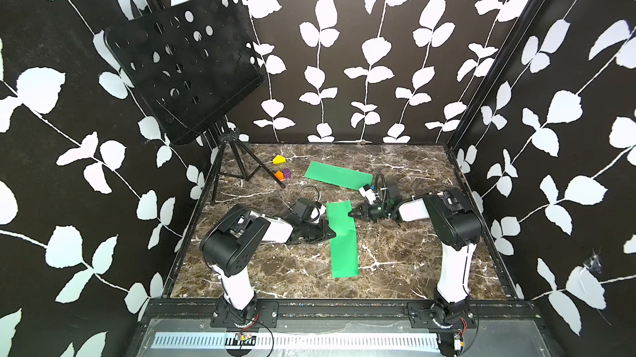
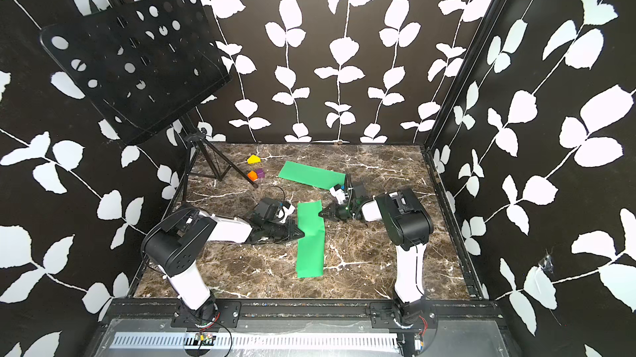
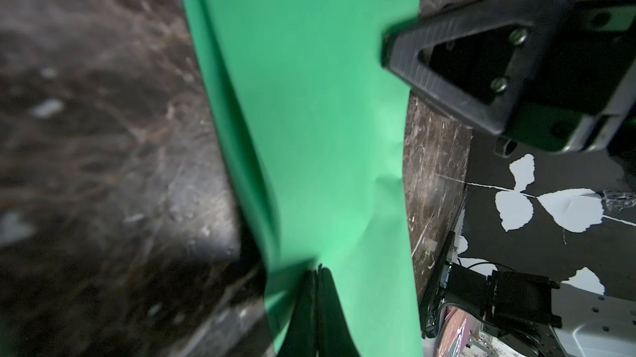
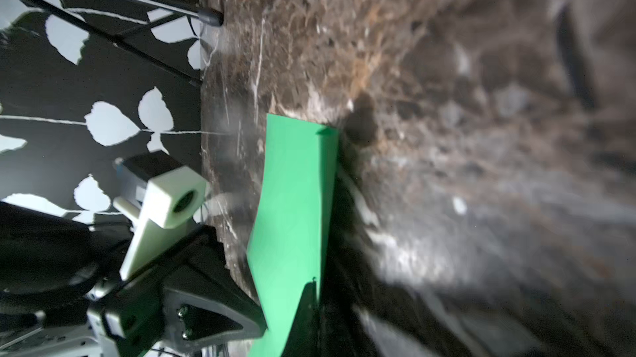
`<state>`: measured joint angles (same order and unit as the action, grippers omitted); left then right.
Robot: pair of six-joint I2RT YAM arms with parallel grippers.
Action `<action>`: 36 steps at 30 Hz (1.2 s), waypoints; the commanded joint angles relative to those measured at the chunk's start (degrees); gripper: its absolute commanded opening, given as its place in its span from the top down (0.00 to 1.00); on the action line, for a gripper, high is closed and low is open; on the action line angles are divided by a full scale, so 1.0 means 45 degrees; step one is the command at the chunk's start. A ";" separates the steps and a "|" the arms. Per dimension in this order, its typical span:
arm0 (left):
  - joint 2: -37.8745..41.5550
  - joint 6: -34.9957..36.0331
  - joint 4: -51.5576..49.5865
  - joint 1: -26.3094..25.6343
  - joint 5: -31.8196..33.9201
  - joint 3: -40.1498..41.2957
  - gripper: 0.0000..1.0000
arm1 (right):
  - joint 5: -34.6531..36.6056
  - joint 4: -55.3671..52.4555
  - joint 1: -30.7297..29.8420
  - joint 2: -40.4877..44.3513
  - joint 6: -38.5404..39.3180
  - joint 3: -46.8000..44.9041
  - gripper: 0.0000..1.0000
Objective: Fold the rectangular paper in half along the long edge
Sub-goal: Fold the paper at the center of the board.
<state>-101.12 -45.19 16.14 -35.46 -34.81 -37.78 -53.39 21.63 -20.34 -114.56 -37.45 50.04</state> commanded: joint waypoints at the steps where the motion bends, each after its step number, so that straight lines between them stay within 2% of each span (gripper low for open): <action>1: -0.1035 0.0159 -0.3050 -0.0127 0.1299 0.0755 1.00 | 0.0424 0.0000 -0.0122 0.0499 -0.0227 -0.0466 0.95; 3: -0.1016 0.0159 -0.3070 -0.0132 0.1309 0.0746 1.00 | 0.0577 0.0117 -0.0158 0.0748 -0.0482 -0.0721 0.63; 4: -0.0992 0.0149 -0.3074 -0.0119 0.1329 0.0762 1.00 | 0.0687 0.0172 -0.0168 0.0903 -0.0628 -0.0859 0.55; 5: -0.0986 0.0159 -0.3067 -0.0124 0.1329 0.0785 1.00 | 0.0818 0.0192 -0.0186 0.1043 -0.0742 -0.1020 0.53; 7: -0.0976 0.0157 -0.3075 -0.0119 0.1348 0.0812 1.00 | 0.1106 0.0113 -0.0250 0.1365 -0.0967 -0.1314 0.54; 10: -0.0956 0.0159 -0.3060 -0.0117 0.1348 0.0827 1.00 | 0.1456 0.0071 -0.0382 0.1895 -0.1299 -0.1828 0.68; 11: -0.0964 0.0159 -0.3047 -0.0122 0.1348 0.0825 1.00 | 0.1562 0.0077 -0.0402 0.2080 -0.1419 -0.2007 0.77; 12: -0.0967 0.0159 -0.3029 -0.0127 0.1349 0.0822 1.00 | 0.1644 0.0060 -0.0439 0.2198 -0.1507 -0.2156 0.94; 13: -0.0991 0.0159 -0.3031 -0.0130 0.1348 0.0823 1.00 | 0.1677 0.0012 -0.0460 0.2267 -0.1574 -0.2234 1.00; 16: -0.1044 0.0186 -0.3004 -0.0125 0.1309 0.0797 1.00 | 0.1785 -0.0084 -0.0500 0.2428 -0.1704 -0.2443 1.00; 17: -0.1045 0.0181 -0.2990 -0.0126 0.1309 0.0769 1.00 | 0.1826 -0.0170 -0.0489 0.2468 -0.1791 -0.2478 0.91; 18: -0.1056 0.0207 -0.2990 -0.0117 0.1309 0.0775 1.00 | 0.1807 -0.0197 -0.0500 0.2504 -0.1927 -0.2512 0.71; 19: -0.1035 0.0190 -0.2993 -0.0127 0.1309 0.0774 1.00 | 0.1805 -0.0112 -0.0518 0.2564 -0.2085 -0.2582 0.61; 20: -0.1015 0.0183 -0.2997 -0.0125 0.1309 0.0773 1.00 | 0.1824 0.0044 -0.0553 0.2634 -0.2308 -0.2703 0.54; 21: -0.1021 0.0165 -0.3009 -0.0112 0.1309 0.0771 1.00 | 0.1854 0.0155 -0.0610 0.2718 -0.2476 -0.2815 0.52; 33: -0.1031 0.0198 -0.3019 -0.0112 0.1309 0.0770 1.00 | 0.2661 0.0778 -0.1327 0.4175 -0.4295 -0.4352 0.67; 34: -0.1031 0.0195 -0.3026 -0.0125 0.1309 0.0754 1.00 | 0.2715 0.0770 -0.1415 0.4230 -0.4397 -0.4402 0.69; 36: -0.1043 0.0181 -0.3001 -0.0125 0.1295 0.0739 1.00 | 0.2810 0.0779 -0.1539 0.4311 -0.4591 -0.4421 0.83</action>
<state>-101.21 -45.19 16.19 -35.46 -34.96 -37.82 -42.85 24.58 -26.28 -96.42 -54.98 30.76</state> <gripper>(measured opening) 0.047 0.233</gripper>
